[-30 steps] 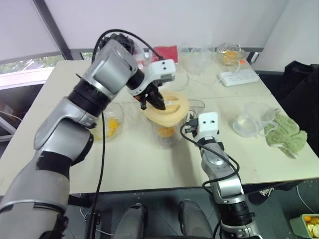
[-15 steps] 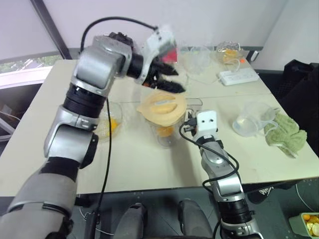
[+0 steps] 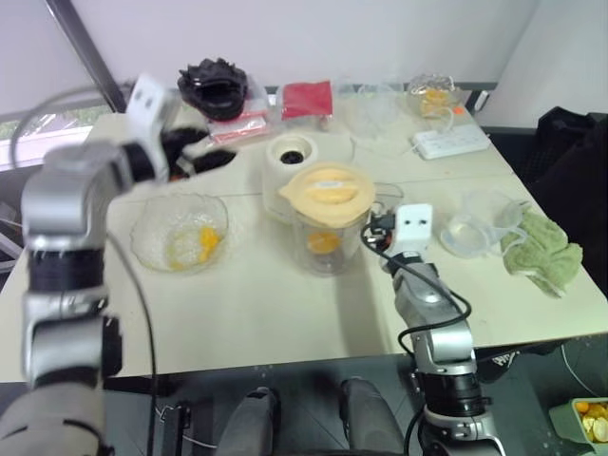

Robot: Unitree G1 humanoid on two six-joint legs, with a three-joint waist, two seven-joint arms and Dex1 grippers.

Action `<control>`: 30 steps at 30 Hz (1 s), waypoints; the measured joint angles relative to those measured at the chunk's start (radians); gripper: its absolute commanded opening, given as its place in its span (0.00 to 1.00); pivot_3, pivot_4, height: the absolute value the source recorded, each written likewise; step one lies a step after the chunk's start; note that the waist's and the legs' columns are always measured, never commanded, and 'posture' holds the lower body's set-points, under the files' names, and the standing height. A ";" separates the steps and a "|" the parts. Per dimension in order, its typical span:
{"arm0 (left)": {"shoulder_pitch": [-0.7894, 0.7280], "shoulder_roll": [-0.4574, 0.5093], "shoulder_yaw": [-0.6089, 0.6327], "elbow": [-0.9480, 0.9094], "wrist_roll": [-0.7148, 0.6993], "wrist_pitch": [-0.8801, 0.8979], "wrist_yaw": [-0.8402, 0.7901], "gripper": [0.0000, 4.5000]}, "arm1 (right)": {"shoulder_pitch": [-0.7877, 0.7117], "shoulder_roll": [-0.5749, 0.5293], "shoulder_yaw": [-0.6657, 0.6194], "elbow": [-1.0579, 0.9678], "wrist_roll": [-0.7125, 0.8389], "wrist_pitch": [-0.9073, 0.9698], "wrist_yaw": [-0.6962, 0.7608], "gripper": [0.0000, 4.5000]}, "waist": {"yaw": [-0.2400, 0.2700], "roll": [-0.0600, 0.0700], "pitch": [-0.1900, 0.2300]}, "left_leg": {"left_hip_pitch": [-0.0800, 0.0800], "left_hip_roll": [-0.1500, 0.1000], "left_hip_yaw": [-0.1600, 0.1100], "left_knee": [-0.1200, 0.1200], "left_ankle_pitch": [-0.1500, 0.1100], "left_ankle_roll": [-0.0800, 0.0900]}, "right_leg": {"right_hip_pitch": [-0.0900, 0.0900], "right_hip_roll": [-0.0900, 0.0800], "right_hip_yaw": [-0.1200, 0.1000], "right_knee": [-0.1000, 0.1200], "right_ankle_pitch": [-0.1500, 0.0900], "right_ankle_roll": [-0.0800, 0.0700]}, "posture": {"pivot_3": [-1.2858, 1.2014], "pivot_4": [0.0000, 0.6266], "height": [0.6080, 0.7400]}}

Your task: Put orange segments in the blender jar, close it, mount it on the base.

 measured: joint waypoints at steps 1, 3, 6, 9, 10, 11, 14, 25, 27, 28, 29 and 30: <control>0.063 0.000 0.018 -0.043 -0.001 0.002 0.019 0.80 | -0.021 -0.010 -0.019 -0.004 0.001 0.027 -0.005 0.20 | 0.004 0.000 0.000 | -0.004 0.000 0.000 0.001 0.001 -0.001 | -0.003 0.000 -0.001 0.000 0.000 0.000 | 0.52 0.24 1.00; 0.166 -0.009 0.050 -0.134 -0.009 0.005 0.056 0.80 | -0.071 -0.026 -0.058 -0.012 0.004 0.079 -0.013 0.20 | 0.014 -0.001 0.000 | -0.011 0.000 0.000 0.001 0.002 -0.003 | -0.008 -0.001 -0.003 0.000 0.001 -0.001 | 0.52 0.24 1.00; 0.330 -0.064 0.080 -0.311 -0.049 0.005 0.096 0.80 | -0.178 -0.041 -0.104 -0.025 0.020 0.172 -0.028 0.20 | 0.016 0.000 0.001 | -0.011 0.000 0.002 0.000 0.002 -0.003 | -0.009 -0.002 -0.002 -0.001 0.001 -0.001 | 0.52 0.24 1.00; 0.436 -0.115 0.041 -0.434 -0.073 -0.007 0.130 0.80 | -0.307 -0.071 -0.135 -0.022 0.030 0.252 -0.036 0.20 | 0.024 0.000 0.001 | -0.010 0.000 0.002 0.000 0.002 -0.003 | -0.009 -0.001 -0.004 -0.001 0.002 -0.003 | 0.52 0.24 1.00; 0.476 -0.133 0.016 -0.477 -0.075 -0.030 0.136 0.80 | -0.379 -0.096 -0.143 -0.006 0.036 0.288 -0.035 0.20 | 0.023 0.003 0.003 | -0.010 0.000 0.003 0.000 0.002 -0.003 | -0.009 -0.001 -0.003 -0.001 0.003 -0.004 | 0.52 0.24 1.00; 0.495 -0.153 -0.009 -0.500 -0.077 -0.045 0.140 0.80 | -0.436 -0.116 -0.152 0.013 0.038 0.310 -0.036 0.20 | 0.024 0.004 0.003 | -0.010 0.000 0.004 0.000 0.002 -0.003 | -0.009 -0.001 -0.003 -0.001 0.003 -0.004 | 0.52 0.24 1.00; 0.511 -0.238 -0.042 -0.535 -0.101 -0.085 0.190 0.80 | -0.643 -0.193 -0.165 0.098 0.037 0.356 -0.035 0.20 | 0.027 0.003 0.003 | -0.010 0.001 0.002 0.000 0.003 -0.004 | -0.008 0.000 -0.005 -0.001 0.004 -0.005 | 0.52 0.24 1.00; 0.479 -0.323 -0.082 -0.557 -0.108 -0.124 0.359 0.80 | -1.017 -0.140 -0.162 0.585 0.030 0.277 -0.107 0.20 | -0.003 0.003 0.003 | -0.009 0.001 0.004 -0.002 0.003 -0.004 | -0.008 0.000 -0.004 -0.003 0.004 -0.005 | 0.52 0.24 1.00; 0.483 -0.316 -0.082 -0.557 -0.109 -0.129 0.367 0.80 | -1.022 -0.100 -0.156 0.614 0.033 0.245 -0.116 0.20 | -0.004 0.003 0.003 | -0.009 0.001 0.004 -0.003 0.003 -0.004 | -0.009 0.000 -0.004 -0.002 0.004 -0.005 | 0.52 0.24 1.00; 0.489 -0.307 -0.082 -0.557 -0.109 -0.132 0.368 0.80 | -1.022 -0.081 -0.150 0.622 0.036 0.230 -0.120 0.20 | -0.004 0.003 0.003 | -0.010 0.001 0.004 -0.003 0.003 -0.004 | -0.009 0.000 -0.004 -0.002 0.004 -0.005 | 0.52 0.24 1.00; 0.500 -0.297 -0.082 -0.557 -0.109 -0.136 0.369 0.80 | -1.022 -0.061 -0.141 0.630 0.037 0.215 -0.123 0.20 | -0.004 0.003 0.003 | -0.010 0.001 0.004 -0.003 0.003 -0.004 | -0.010 0.000 -0.004 -0.002 0.004 -0.005 | 0.52 0.24 1.00; 0.508 -0.291 -0.081 -0.557 -0.109 -0.136 0.370 0.80 | -1.022 -0.045 -0.132 0.634 0.038 0.203 -0.125 0.20 | -0.003 0.003 0.003 | -0.011 0.001 0.004 -0.003 0.003 -0.004 | -0.010 0.000 -0.004 -0.002 0.004 -0.005 | 0.52 0.24 1.00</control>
